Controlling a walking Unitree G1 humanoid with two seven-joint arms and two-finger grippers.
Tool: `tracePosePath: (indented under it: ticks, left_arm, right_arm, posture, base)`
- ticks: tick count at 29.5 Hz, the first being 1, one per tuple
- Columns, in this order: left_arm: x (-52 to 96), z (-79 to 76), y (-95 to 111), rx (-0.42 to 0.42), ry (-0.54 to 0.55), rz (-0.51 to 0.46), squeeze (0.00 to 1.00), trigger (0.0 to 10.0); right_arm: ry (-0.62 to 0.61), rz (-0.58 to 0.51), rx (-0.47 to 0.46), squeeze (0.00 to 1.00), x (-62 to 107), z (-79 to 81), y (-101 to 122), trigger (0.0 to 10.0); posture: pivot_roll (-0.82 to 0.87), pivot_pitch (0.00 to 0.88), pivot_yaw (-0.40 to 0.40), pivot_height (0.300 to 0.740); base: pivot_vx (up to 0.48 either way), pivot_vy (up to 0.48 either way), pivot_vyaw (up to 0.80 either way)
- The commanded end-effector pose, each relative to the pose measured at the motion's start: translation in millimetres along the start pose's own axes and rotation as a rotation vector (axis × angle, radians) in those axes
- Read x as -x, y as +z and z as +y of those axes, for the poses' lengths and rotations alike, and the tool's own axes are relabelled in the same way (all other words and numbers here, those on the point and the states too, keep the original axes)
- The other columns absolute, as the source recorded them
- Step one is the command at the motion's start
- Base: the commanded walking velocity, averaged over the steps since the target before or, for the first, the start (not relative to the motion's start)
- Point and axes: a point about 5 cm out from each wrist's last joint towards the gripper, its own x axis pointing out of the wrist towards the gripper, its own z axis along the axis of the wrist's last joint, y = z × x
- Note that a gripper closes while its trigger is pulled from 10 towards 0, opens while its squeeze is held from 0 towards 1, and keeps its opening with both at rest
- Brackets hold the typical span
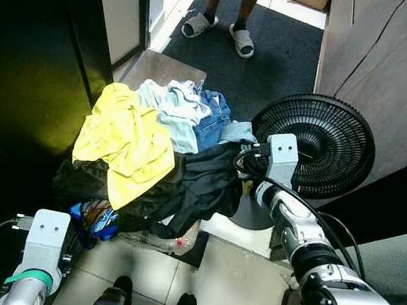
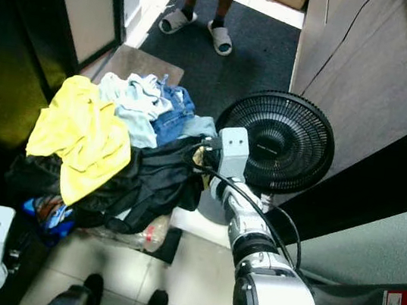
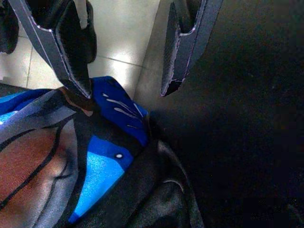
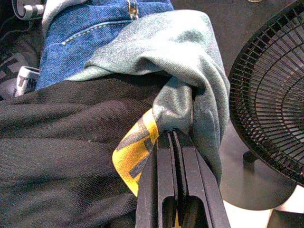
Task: Clothes washing
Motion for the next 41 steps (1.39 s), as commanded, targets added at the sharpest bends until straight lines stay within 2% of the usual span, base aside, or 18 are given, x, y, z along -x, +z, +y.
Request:
tracePosePath:
  ticks: [1, 7, 10, 11, 14, 15, 16, 17, 19, 21, 25, 27, 28, 29, 30, 41]
  left_arm:
    - [5.8, 0.6, -14.4, -0.006, 0.004, 0.062, 0.0, 10.0]
    - [3.8, 0.1, -14.8, -0.009, 0.002, 0.063, 0.0, 10.0]
    - [-0.8, -0.6, -12.9, -0.011, 0.0, 0.058, 0.0, 10.0]
    - [-0.8, -0.6, -12.9, -0.011, 0.0, 0.058, 0.0, 10.0]
    - [-4.6, -0.7, -11.2, -0.01, 0.0, 0.054, 0.0, 10.0]
    - [-7.8, -1.9, -9.8, -0.01, -0.004, 0.05, 0.0, 10.0]
    - [-7.8, -1.9, -9.8, -0.01, -0.004, 0.05, 0.0, 10.0]
    - [-9.5, -3.1, -9.1, -0.011, -0.008, 0.048, 0.0, 10.0]
    - [-14.7, -7.1, -6.5, -0.013, -0.024, 0.042, 0.0, 10.0]
    - [-17.1, -9.1, -4.6, -0.013, -0.031, 0.037, 0.0, 10.0]
    - [-20.4, -11.1, -2.3, -0.015, -0.039, 0.034, 0.0, 10.0]
    - [-21.1, -13.9, -1.4, -0.023, -0.051, 0.031, 0.0, 10.0]
    - [-21.1, -13.9, -1.4, -0.023, -0.051, 0.031, 0.0, 10.0]
    - [-21.3, -14.6, -1.2, -0.024, -0.054, 0.03, 0.0, 10.0]
    - [-20.7, -14.7, -1.3, -0.024, -0.055, 0.029, 0.0, 10.0]
    - [-4.6, -2.5, -15.0, -0.017, -0.002, 0.054, 0.0, 10.0]
  right_arm:
    - [-0.021, 0.036, -0.033, 0.0, 5.7, -5.7, -13.3, 0.0]
    - [-0.028, -0.002, -0.054, 0.0, 6.0, -10.2, -7.0, 0.0]
    - [-0.005, -0.198, -0.1, 0.0, 4.1, -15.6, 28.0, 0.0]
    - [-0.005, -0.198, -0.1, 0.0, 4.1, -15.6, 28.0, 0.0]
    - [-0.009, -0.363, -0.111, 0.0, 8.2, -21.5, 59.8, 0.0]
    - [-0.024, -0.466, -0.106, 0.0, 15.4, -26.8, 81.1, 4.0]
    - [-0.024, -0.466, -0.106, 0.0, 15.4, -26.8, 81.1, 4.0]
    - [-0.031, -0.511, -0.102, 0.0, 19.8, -29.3, 90.8, 10.0]
    - [-0.033, -0.601, -0.087, 0.0, 31.1, -34.0, 113.6, 10.0]
    - [-0.026, -0.627, -0.074, 0.0, 35.7, -35.4, 121.7, 10.0]
    - [-0.019, -0.604, -0.035, 0.0, 36.1, -36.3, 117.5, 10.0]
    - [-0.046, -0.506, -0.032, 0.0, 28.2, -37.4, 92.5, 10.0]
    - [-0.046, -0.506, -0.032, 0.0, 28.2, -37.4, 92.5, 10.0]
    - [-0.051, -0.478, -0.032, 0.09, 26.5, -36.3, 84.2, 10.0]
    - [-0.05, -0.45, -0.043, 1.0, 23.5, -33.6, 76.7, 10.0]
    - [-0.009, -0.269, -0.095, 1.0, -1.8, -2.6, 55.7, 10.0]
  posture:
    - [0.23, 0.381, -0.071, 0.74]
    - [0.23, 0.367, -0.065, 0.74]
    - [0.23, 0.344, -0.061, 0.74]
    - [0.23, 0.344, -0.061, 0.74]
    - [0.21, 0.317, -0.051, 0.74]
    - [0.2, 0.305, -0.043, 0.74]
    - [0.2, 0.305, -0.043, 0.74]
    - [0.2, 0.302, -0.041, 0.74]
    - [0.18, 0.282, -0.03, 0.74]
    - [0.18, 0.282, -0.03, 0.74]
    - [0.16, 0.279, -0.022, 0.74]
    - [0.17, 0.286, -0.019, 0.74]
    - [0.17, 0.286, -0.019, 0.74]
    - [0.17, 0.29, -0.019, 0.74]
    - [0.18, 0.298, -0.023, 0.74]
    - [0.24, 0.347, -0.074, 0.74]
  base:
    - [0.0, 0.0, 0.0]
    - [0.0, 0.0, 0.0]
    - [0.0, 0.0, 0.0]
    - [0.0, 0.0, 0.0]
    - [0.0, 0.0, 0.0]
    - [0.0, 0.0, 0.0]
    - [0.0, 0.0, 0.0]
    - [0.0, 0.0, 0.0]
    - [0.0, 0.0, 0.0]
    - [0.0, 0.0, 0.0]
    - [0.0, 0.0, 0.0]
    - [0.0, 0.0, 0.0]
    - [0.0, 0.0, 0.0]
    - [0.0, 0.0, 0.0]
    - [0.0, 0.0, 0.0]
    - [0.0, 0.0, 0.0]
